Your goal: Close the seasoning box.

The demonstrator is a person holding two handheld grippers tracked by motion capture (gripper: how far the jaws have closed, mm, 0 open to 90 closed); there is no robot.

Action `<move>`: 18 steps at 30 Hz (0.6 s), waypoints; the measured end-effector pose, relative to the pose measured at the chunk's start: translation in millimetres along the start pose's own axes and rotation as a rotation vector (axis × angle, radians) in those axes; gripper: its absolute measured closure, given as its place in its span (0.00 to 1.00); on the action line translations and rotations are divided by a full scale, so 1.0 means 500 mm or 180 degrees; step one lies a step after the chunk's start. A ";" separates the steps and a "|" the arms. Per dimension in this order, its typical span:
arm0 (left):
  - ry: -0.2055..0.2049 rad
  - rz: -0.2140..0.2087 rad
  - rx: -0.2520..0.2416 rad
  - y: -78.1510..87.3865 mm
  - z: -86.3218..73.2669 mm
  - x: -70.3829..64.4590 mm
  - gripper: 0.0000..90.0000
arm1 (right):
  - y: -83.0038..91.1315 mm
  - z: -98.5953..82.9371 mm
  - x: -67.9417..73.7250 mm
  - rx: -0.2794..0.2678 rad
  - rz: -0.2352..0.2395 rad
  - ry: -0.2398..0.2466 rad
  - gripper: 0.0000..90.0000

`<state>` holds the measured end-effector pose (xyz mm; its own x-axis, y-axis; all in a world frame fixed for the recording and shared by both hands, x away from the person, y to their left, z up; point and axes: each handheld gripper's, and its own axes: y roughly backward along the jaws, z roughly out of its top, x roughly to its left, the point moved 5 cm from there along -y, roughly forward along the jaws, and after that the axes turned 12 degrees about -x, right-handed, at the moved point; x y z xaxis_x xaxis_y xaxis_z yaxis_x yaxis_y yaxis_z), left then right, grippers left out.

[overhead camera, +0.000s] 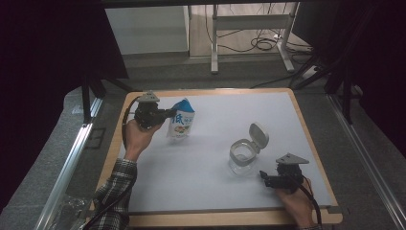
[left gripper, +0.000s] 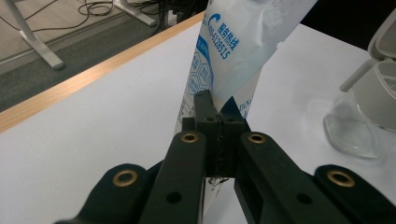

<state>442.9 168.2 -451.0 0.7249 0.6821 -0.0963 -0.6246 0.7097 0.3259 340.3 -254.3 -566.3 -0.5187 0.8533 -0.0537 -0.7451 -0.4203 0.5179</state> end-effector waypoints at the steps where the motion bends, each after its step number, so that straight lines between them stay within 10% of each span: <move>1: 0.0000 0.0000 0.0000 0.000 0.000 0.000 1.00 | 0.000 0.000 0.000 0.0000 0.0000 0.0000 0.17; 18: -0.0016 -0.0180 0.0014 0.010 0.000 -0.071 1.00 | 0.000 0.000 0.000 0.0010 0.0005 -0.0003 0.16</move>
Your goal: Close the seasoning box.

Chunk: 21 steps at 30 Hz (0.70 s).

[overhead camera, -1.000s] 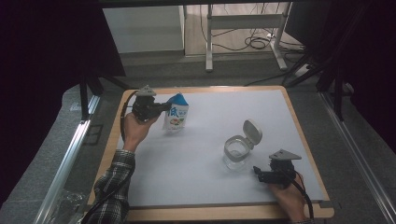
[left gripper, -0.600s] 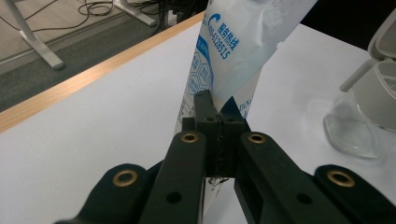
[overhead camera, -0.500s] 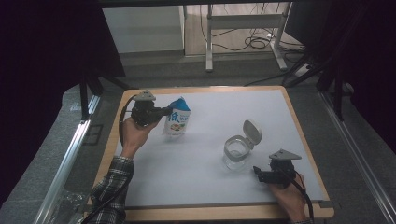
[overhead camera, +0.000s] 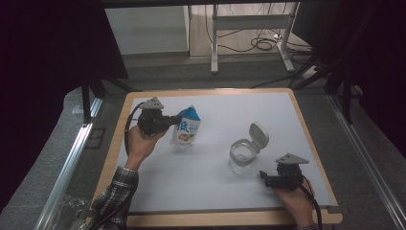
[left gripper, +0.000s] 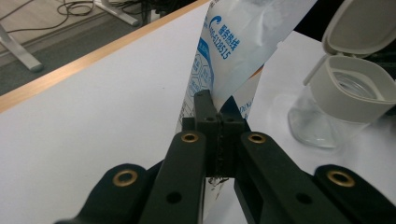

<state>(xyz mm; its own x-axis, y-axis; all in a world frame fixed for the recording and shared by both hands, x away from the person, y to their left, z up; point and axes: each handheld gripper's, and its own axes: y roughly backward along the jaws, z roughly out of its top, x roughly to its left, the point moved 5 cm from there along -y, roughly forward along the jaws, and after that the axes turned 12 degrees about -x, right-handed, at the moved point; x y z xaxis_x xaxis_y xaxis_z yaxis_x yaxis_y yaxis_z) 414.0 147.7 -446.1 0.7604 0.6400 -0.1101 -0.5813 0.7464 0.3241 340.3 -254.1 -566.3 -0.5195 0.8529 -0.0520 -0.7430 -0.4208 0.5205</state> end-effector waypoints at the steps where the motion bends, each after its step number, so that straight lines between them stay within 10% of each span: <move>1: -0.0011 -0.0005 0.0013 0.001 -0.001 -0.004 1.00 | 0.000 0.000 0.000 -0.0003 -0.0001 0.0000 0.17; 21: 0.0016 -0.0165 -0.0023 0.022 -0.016 -0.073 1.00 | 0.014 0.002 0.019 -0.0042 -0.0046 0.0176 0.25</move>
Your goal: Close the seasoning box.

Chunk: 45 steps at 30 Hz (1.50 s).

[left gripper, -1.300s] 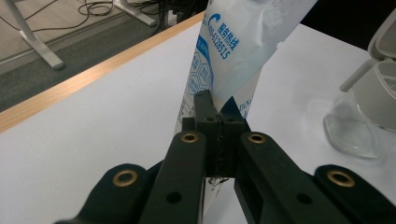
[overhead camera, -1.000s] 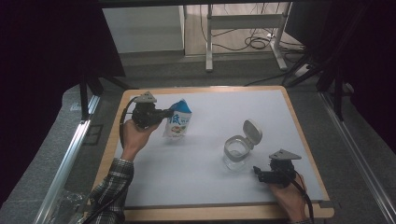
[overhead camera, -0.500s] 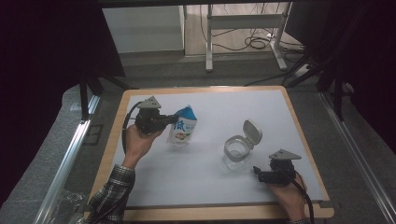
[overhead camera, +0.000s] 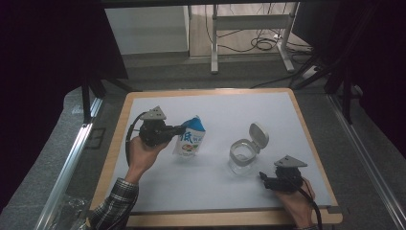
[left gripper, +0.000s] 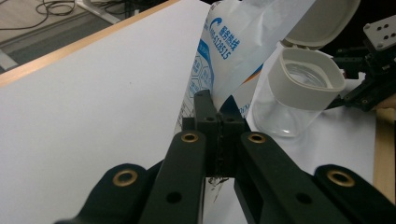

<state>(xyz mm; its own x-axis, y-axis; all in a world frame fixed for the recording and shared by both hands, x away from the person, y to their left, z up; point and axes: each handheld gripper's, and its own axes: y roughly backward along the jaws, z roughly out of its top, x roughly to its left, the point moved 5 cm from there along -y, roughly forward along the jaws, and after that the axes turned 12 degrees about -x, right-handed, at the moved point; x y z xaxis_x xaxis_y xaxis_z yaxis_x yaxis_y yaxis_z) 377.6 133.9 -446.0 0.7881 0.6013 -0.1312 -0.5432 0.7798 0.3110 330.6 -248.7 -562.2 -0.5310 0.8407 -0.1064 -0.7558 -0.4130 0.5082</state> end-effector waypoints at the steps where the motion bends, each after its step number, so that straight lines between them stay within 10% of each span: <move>1: 0.0000 0.0000 0.0000 0.000 0.000 0.000 1.00 | 0.000 0.000 0.000 0.0000 0.0000 0.0000 0.25; 45: -0.0076 -0.0201 -0.0038 -0.004 -0.023 -0.119 1.00 | 0.026 0.035 0.153 -0.0126 0.0847 0.0069 0.31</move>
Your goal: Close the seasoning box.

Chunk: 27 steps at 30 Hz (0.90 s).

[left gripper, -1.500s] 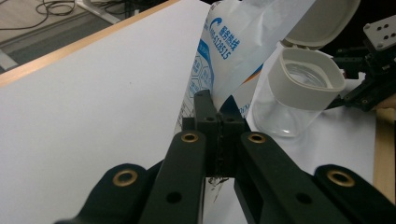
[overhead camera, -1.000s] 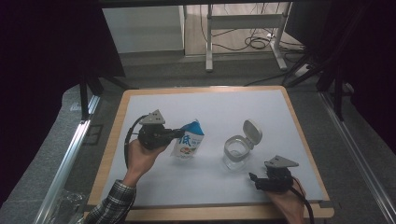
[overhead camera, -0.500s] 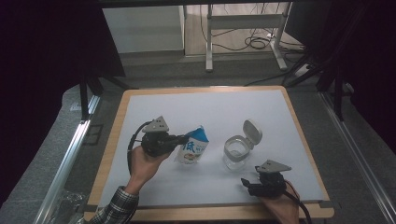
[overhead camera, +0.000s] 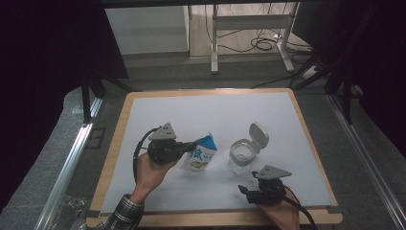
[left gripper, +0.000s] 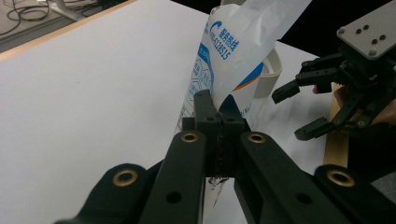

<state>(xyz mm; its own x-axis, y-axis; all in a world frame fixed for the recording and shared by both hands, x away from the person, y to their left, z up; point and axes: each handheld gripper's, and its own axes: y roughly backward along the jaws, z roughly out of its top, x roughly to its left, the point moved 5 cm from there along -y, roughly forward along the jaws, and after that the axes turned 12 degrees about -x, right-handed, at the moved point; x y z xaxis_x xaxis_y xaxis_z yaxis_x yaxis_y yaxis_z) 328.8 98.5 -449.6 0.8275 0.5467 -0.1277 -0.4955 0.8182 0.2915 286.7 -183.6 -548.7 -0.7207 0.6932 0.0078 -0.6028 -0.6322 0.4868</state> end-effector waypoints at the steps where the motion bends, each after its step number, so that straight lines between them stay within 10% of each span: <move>1: 0.0000 -0.0003 -0.0001 0.000 0.000 -0.002 1.00 | -0.002 0.001 0.004 0.0000 0.0014 0.0009 0.31; 27: 0.0007 -0.0115 -0.0012 -0.021 0.015 -0.038 1.00 | -0.071 0.032 0.075 0.0013 0.0318 0.0218 0.42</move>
<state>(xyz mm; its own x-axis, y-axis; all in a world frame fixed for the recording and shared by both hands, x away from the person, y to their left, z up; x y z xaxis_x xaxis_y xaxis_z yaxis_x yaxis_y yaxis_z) 320.2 78.1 -442.8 0.8444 0.5170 -0.1403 -0.4662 0.8382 0.2831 286.6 -129.3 -551.8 -0.7989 0.6014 -0.0032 -0.5254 -0.6954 0.4902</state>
